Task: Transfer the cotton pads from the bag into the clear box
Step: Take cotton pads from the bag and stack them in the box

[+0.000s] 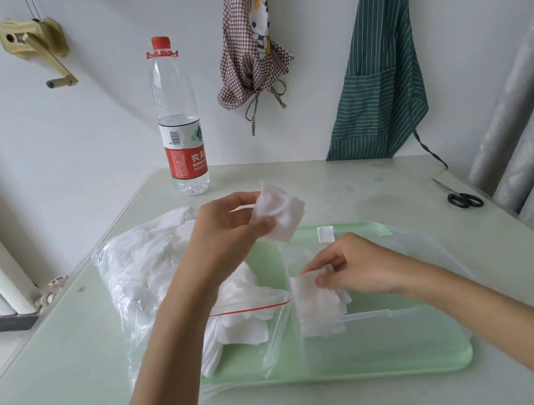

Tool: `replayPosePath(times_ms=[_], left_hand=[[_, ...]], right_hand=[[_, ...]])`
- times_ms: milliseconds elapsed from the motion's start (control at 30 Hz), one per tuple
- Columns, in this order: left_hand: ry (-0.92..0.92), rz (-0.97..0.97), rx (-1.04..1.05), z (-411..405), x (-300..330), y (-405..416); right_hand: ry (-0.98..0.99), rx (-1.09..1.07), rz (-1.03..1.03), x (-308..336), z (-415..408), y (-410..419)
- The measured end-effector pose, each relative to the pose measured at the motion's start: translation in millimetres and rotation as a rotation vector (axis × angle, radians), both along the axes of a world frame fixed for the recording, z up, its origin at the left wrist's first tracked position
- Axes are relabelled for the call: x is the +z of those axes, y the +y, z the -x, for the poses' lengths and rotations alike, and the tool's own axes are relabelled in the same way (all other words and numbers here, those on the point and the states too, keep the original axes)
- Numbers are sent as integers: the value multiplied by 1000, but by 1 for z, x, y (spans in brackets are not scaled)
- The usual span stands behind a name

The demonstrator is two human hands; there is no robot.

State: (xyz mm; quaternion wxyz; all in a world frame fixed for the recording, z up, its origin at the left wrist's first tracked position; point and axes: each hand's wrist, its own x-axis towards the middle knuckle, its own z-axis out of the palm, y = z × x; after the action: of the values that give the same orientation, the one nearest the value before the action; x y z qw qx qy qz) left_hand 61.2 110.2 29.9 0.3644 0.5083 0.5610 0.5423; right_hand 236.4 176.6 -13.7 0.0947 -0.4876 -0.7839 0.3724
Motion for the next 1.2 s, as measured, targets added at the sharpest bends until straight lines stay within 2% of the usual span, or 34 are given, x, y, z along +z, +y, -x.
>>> replayPosePath(times_ms=[167,233,300,367,433,500,533,600,667,733,867,1067,1133,1200], left_hand=[[-3,-7,-5,2,-1,-1],[-6,-11,-4,2,-1,-1],[-13,-13,-3,3,-1,0],[-26,-13,4,4,-1,0],[-34,-14,6,5,-1,0],[-36,-15,4,6,-1,1],[-35,-16,4,6,-1,1],[-34,-17,7,6,-1,1],[-34,-14,6,6,-2,1],[-38,-9,2,7,-3,2],[-46,19,15,7,-7,5],[-138,103,14,4,-13,9],[-123,110,-6,1,-14,9],[-86,98,-30,-1,-13,9]], right_hand=[[-143,73,-465,-3,0,-10],[-119,95,-504,0,-2,-10],[27,62,-435,5,-2,-8],[89,40,-412,7,-1,-7],[-58,95,-516,4,-2,-8],[-289,235,-840,4,0,-9],[-333,302,-959,6,-1,-10],[-342,376,-842,14,-3,-9],[-329,382,-541,20,-8,-7],[-353,411,-426,21,-9,-5],[-376,425,-353,12,-4,-6],[-401,393,-368,12,-6,-8],[-188,254,-376,19,-11,-8],[173,-7,-320,30,-15,-10]])
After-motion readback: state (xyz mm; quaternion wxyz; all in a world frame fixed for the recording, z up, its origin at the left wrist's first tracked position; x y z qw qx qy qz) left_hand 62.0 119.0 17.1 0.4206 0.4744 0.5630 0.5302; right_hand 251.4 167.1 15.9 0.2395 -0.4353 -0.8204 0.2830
